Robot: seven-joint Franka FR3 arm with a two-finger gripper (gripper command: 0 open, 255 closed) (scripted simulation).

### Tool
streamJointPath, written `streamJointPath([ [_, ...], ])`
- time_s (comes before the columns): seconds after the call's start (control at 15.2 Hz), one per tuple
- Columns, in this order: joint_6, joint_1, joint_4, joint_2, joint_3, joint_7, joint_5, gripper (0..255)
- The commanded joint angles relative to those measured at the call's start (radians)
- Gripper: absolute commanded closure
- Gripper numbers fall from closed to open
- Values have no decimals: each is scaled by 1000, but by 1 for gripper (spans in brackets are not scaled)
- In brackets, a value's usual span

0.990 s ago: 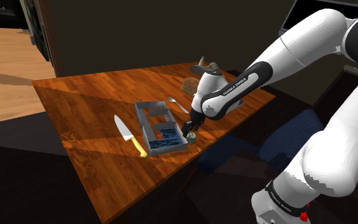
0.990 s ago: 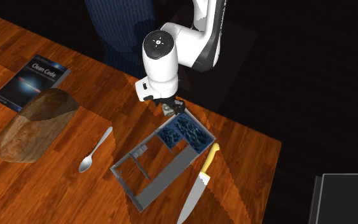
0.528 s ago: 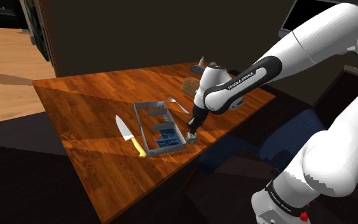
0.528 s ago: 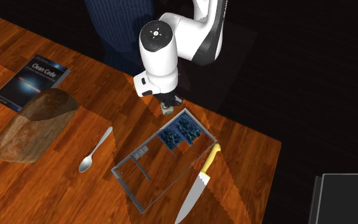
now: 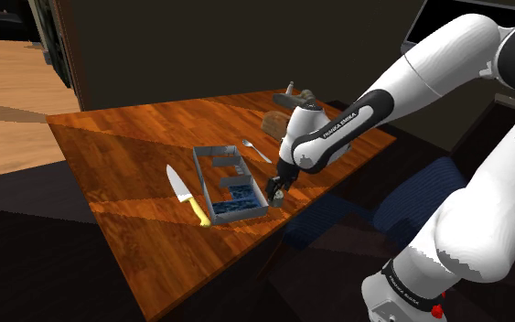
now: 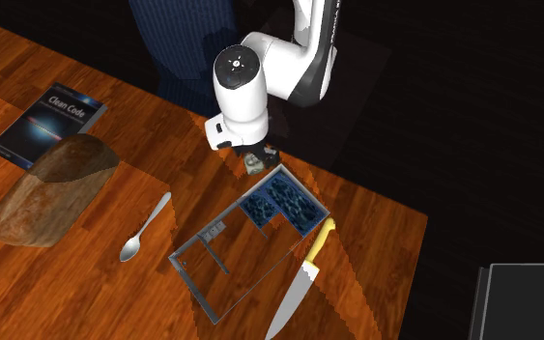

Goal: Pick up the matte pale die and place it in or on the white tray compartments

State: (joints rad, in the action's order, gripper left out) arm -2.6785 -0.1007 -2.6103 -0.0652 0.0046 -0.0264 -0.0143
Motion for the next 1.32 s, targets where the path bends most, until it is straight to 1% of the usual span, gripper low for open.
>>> streamJointPath([
  [0.0,-32,0,1,-32,0,1,-1,0],
  [0.26,-85,0,4,-88,0,2,-2,0],
  [0.79,-84,0,4,-88,0,2,-2,0],
  [0.86,-85,0,4,-88,0,2,-2,255],
  [1.25,-87,-1,4,-90,1,0,-2,255],
])
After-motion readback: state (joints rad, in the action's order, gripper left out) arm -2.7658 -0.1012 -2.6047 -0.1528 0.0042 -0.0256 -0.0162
